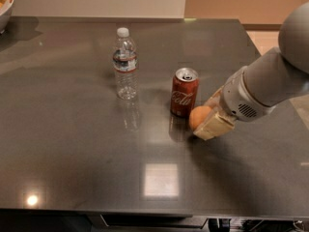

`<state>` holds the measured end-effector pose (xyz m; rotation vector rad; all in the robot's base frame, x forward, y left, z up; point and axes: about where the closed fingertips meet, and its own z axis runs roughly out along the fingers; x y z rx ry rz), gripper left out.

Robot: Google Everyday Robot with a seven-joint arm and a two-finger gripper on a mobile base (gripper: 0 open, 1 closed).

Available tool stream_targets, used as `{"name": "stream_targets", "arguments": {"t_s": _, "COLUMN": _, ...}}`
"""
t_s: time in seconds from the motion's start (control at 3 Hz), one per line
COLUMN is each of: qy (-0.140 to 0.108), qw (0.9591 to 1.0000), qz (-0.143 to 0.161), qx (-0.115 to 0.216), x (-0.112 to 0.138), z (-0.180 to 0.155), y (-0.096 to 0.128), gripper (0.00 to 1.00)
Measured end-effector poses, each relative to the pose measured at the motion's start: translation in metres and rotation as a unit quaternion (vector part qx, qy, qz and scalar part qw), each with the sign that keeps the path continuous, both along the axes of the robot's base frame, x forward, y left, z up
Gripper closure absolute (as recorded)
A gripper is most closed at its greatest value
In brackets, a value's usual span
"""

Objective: Move orange near coke can

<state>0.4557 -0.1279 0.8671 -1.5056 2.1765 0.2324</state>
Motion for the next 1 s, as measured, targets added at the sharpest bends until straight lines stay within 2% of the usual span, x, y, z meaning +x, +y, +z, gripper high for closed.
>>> {"name": "stream_targets", "arguments": {"t_s": 0.33, "qy": -0.004, "qw": 0.9998, "qz": -0.017, "qx": 0.011, "x": 0.012, "z": -0.003, "y": -0.009, "gripper": 1.0}}
{"name": "stream_targets", "arguments": {"t_s": 0.67, "qy": -0.005, "qw": 0.9996, "qz": -0.022, "qx": 0.015, "x": 0.021, "z": -0.008, "y": -0.013, "gripper": 0.84}}
{"name": "stream_targets", "arguments": {"t_s": 1.0, "qy": -0.004, "qw": 0.9996, "qz": -0.022, "qx": 0.019, "x": 0.026, "z": -0.016, "y": -0.015, "gripper": 0.61}}
